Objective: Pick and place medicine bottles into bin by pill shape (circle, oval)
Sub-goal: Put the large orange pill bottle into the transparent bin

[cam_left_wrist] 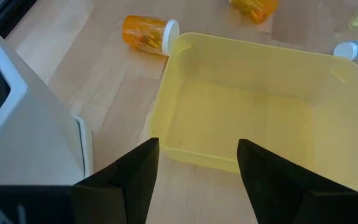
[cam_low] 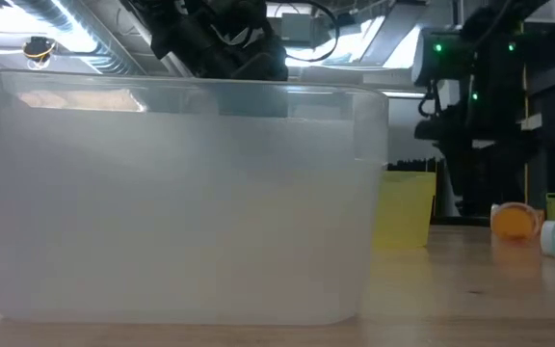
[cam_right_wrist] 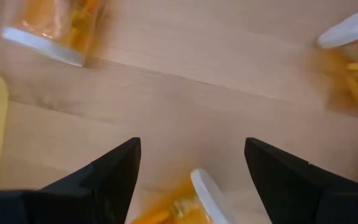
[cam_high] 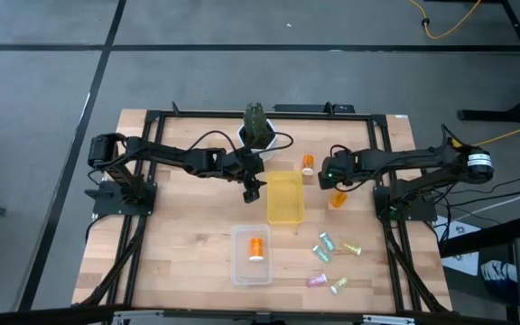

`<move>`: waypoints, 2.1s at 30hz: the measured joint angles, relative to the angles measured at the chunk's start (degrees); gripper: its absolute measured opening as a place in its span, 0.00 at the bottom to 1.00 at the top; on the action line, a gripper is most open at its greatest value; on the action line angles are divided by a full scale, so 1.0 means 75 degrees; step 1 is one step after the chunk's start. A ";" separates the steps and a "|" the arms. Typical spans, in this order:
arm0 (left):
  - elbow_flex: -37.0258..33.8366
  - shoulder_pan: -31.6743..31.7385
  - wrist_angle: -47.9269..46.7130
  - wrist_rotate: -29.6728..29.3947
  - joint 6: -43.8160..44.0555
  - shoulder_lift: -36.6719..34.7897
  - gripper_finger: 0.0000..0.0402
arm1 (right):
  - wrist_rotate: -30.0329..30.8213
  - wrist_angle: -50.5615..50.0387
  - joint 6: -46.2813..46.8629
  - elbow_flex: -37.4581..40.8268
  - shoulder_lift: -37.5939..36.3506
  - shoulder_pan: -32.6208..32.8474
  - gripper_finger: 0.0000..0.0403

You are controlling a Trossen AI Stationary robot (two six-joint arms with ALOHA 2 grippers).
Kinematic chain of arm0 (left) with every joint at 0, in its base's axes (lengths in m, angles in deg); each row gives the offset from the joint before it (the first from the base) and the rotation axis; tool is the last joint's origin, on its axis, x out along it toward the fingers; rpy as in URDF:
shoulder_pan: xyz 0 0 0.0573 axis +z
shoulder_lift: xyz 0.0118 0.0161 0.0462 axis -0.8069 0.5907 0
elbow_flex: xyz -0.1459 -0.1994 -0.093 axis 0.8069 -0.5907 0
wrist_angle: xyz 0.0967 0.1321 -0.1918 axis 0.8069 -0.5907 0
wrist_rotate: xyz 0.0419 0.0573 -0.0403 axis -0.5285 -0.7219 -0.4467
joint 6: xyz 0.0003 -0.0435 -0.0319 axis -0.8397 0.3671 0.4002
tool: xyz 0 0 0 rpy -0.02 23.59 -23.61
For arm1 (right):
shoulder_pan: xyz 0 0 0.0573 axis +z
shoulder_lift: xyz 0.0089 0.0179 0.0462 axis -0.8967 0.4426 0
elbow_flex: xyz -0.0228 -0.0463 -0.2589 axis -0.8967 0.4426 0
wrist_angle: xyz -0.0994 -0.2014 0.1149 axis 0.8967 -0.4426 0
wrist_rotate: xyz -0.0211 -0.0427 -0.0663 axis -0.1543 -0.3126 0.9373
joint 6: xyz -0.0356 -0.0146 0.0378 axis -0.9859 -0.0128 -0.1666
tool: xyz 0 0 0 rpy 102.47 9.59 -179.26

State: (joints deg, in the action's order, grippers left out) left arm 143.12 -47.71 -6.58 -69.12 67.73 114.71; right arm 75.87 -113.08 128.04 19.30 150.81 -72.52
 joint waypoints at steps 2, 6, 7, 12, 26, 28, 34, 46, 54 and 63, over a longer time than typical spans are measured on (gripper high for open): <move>0.0000 0.0000 0.0001 0.0000 0.0000 0.0000 0.53 | 0.0008 -0.0459 0.0203 -0.0322 0.0000 0.0111 0.72; 0.0000 0.0000 -0.0002 0.0003 0.0000 0.0000 0.53 | -0.0356 -0.0852 0.0975 -0.0749 -0.0003 0.0526 0.72; 0.0000 0.0000 -0.0002 0.0003 0.0000 0.0000 0.53 | -0.0440 -0.0831 0.1192 -0.0782 -0.0003 0.0660 0.72; 0.0000 0.0000 -0.0002 0.0000 0.0000 0.0000 0.53 | -0.0567 -0.0777 0.2493 -0.0593 0.0086 0.1380 0.72; 0.0000 0.0000 -0.0004 0.0003 -0.0009 0.0000 0.53 | -0.0886 -0.0611 0.4401 -0.0357 0.1112 0.2397 0.72; 0.0000 -0.0001 -0.0004 0.0003 -0.0009 0.0000 0.53 | -0.0873 -0.0614 0.4359 -0.0357 0.1377 0.2392 0.72; 0.0000 -0.0015 -0.0004 0.0003 -0.0010 0.0000 0.53 | -0.0347 -0.0627 0.4172 -0.0357 0.1811 0.2202 0.72; 0.0000 -0.0015 -0.0006 0.0003 -0.0009 0.0000 0.53 | -0.0135 -0.0423 0.2173 -0.0351 0.1814 0.1615 0.72; 0.0000 -0.0015 -0.0005 0.0003 -0.0011 0.0000 0.53 | -0.0274 0.0186 0.0438 -0.0348 0.1842 0.1235 0.72; 0.0000 -0.0015 -0.0007 0.0003 -0.0006 0.0000 0.53 | -0.0589 0.0709 -0.0983 -0.0369 0.2451 0.0699 0.72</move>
State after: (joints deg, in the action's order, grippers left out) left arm 143.12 -47.82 -6.63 -69.10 67.69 114.71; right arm 71.45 -107.76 120.67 16.53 169.19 -67.28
